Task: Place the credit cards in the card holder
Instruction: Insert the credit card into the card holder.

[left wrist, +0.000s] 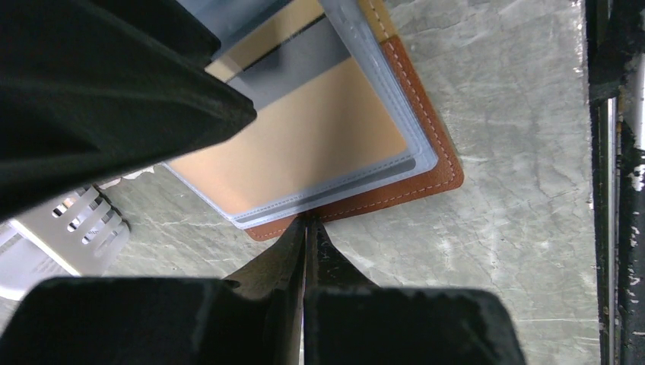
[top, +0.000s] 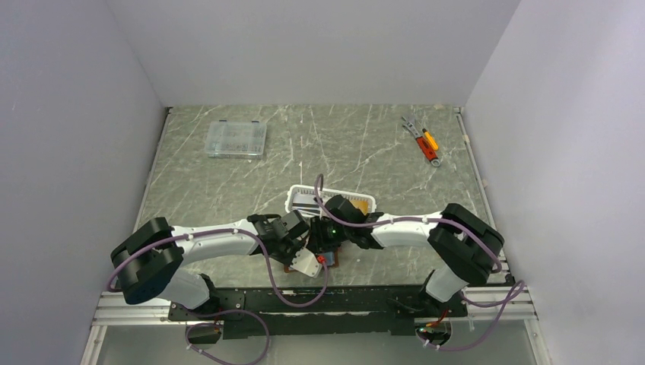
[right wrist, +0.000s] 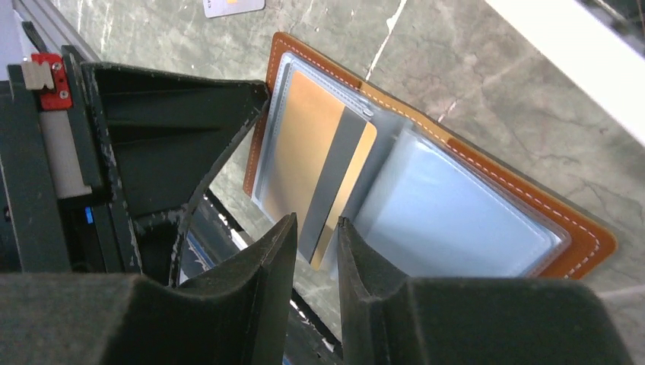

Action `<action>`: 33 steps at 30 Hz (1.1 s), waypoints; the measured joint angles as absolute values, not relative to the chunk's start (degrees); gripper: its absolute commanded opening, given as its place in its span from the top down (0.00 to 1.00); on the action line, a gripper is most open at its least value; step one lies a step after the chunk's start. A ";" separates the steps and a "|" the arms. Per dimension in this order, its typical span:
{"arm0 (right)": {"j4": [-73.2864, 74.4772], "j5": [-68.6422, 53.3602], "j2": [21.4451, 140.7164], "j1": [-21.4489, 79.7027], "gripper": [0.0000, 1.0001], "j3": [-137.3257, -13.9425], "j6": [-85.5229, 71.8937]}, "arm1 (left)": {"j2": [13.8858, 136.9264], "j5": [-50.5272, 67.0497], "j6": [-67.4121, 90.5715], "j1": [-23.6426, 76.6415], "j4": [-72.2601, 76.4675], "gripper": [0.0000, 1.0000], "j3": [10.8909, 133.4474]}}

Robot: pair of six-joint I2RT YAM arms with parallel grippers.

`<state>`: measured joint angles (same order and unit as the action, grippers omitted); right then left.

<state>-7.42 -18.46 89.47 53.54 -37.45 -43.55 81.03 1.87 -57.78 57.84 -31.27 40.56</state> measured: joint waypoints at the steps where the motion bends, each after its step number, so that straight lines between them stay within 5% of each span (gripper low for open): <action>1: -6.92 -18.50 90.06 53.78 0.71 -38.24 -43.20 | 81.06 1.85 -57.78 57.87 -31.29 0.93 40.58; 12: -2.63 -19.18 94.80 54.83 0.66 -43.38 -40.42 | 81.25 1.74 -57.78 57.91 -31.53 0.94 40.86; 15: -2.59 -19.53 93.21 54.28 0.76 -42.35 -40.34 | 81.25 1.65 -57.82 57.95 -31.46 0.94 40.84; 18: -2.07 -19.68 89.52 53.67 0.99 -40.03 -40.32 | 81.25 1.65 -57.91 57.98 -30.94 0.94 40.75; 33: -0.38 -20.01 93.71 54.11 1.00 -41.76 -40.88 | 81.25 1.54 -57.91 58.11 -30.96 0.94 40.82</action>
